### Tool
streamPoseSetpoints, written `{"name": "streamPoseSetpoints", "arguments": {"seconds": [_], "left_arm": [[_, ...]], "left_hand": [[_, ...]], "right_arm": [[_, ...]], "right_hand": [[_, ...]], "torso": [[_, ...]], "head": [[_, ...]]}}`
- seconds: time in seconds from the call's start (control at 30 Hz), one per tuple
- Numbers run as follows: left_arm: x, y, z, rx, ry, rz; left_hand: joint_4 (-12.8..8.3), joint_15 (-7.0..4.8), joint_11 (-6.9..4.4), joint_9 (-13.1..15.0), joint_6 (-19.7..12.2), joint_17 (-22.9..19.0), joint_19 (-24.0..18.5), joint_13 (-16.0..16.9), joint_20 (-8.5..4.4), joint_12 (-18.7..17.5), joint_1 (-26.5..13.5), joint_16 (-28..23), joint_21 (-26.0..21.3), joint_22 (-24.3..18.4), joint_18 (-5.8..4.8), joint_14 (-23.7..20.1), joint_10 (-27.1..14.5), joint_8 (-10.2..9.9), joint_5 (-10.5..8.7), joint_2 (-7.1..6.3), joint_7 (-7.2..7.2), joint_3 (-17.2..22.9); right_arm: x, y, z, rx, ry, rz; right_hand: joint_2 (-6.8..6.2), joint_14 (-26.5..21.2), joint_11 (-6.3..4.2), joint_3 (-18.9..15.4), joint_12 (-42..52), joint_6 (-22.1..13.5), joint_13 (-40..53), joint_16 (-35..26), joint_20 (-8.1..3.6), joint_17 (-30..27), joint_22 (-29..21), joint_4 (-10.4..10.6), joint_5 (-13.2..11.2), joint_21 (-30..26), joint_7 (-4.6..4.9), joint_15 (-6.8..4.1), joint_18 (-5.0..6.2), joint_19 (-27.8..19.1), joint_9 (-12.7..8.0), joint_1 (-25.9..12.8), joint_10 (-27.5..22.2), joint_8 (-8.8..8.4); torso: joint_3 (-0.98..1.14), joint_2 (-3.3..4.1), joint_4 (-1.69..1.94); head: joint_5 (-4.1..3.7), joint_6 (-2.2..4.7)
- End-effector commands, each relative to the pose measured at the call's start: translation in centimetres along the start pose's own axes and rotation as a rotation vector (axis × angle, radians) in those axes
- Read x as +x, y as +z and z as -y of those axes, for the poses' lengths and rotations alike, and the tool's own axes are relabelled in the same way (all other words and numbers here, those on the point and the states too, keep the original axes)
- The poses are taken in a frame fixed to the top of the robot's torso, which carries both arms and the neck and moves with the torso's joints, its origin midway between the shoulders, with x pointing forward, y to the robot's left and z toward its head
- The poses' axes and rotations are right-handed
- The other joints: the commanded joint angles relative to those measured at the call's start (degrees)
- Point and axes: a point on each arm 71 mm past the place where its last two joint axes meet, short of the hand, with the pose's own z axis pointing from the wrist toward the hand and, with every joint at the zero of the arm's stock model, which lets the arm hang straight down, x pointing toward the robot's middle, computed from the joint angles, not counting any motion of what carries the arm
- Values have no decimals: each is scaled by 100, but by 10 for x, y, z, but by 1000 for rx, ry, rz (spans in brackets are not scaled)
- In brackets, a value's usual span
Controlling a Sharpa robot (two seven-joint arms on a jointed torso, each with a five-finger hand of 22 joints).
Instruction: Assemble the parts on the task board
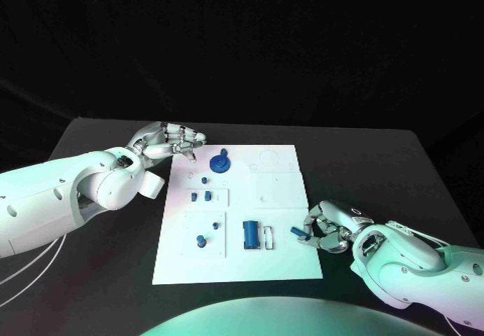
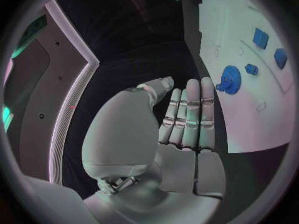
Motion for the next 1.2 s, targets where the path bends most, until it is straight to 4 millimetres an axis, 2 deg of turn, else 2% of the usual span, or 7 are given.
{"name": "streamPoseSetpoints", "arguments": {"seconds": [0.03,0.13,0.3,0.57,1.2], "left_arm": [[3,0,2,14,-9,-13],[3,0,2,17,-9,-13],[3,1,2,19,-8,-11],[4,1,2,20,-9,-12],[5,1,3,20,-10,-16]], "left_hand": [[-25,-14,-3,-2,-20,-8,-27,6,11,38,3,-14,-24,-8,77,-33,-56,29,20,40,31,-24],[-22,-13,-2,-2,-20,-8,-27,6,12,40,1,-14,-24,-9,77,-33,-56,30,21,46,32,-22],[-22,-13,-2,-2,-20,-8,-27,6,12,40,1,-14,-24,-9,77,-33,-56,30,21,46,32,-22],[-22,-13,-2,-2,-20,-8,-27,6,12,40,1,-14,-24,-9,77,-33,-56,30,21,46,32,-22],[-22,-13,-2,-2,-20,-8,-27,6,12,40,1,-14,-24,-9,77,-33,-56,30,21,46,32,-22]], "right_arm": [[12,-3,7,91,28,-97],[11,-4,5,103,68,-105],[4,-5,-4,105,125,-92],[0,-5,-19,88,193,-86],[11,5,-46,48,271,-122]], "right_hand": [[-187,550,-21,1914,-16,-95,1144,-17,-15,1171,1128,-1191,-5,36,1,-32,-20,134,-874,-293,400,128],[-208,552,-19,2191,-19,-154,1143,-13,-11,1183,1135,-1395,-16,63,5,-28,-25,144,-770,-534,404,204],[-187,560,-18,2346,6,-176,1156,0,-10,1219,1145,-1495,-24,104,7,-28,-32,158,-705,-743,416,254],[-188,564,-22,2419,35,-173,1172,8,-12,1240,1154,-1533,-31,142,-1,-30,-39,171,-667,-932,427,285],[-236,562,-26,2403,7,-163,1159,5,-14,1232,1145,-1535,-42,108,-7,-34,-32,161,-653,-1131,419,293]], "torso": [[5,-1,-3],[8,-1,-1],[4,5,-10],[3,6,-3],[0,11,1]], "head": [[25,2],[33,7],[31,10],[32,2],[55,-25]]}}
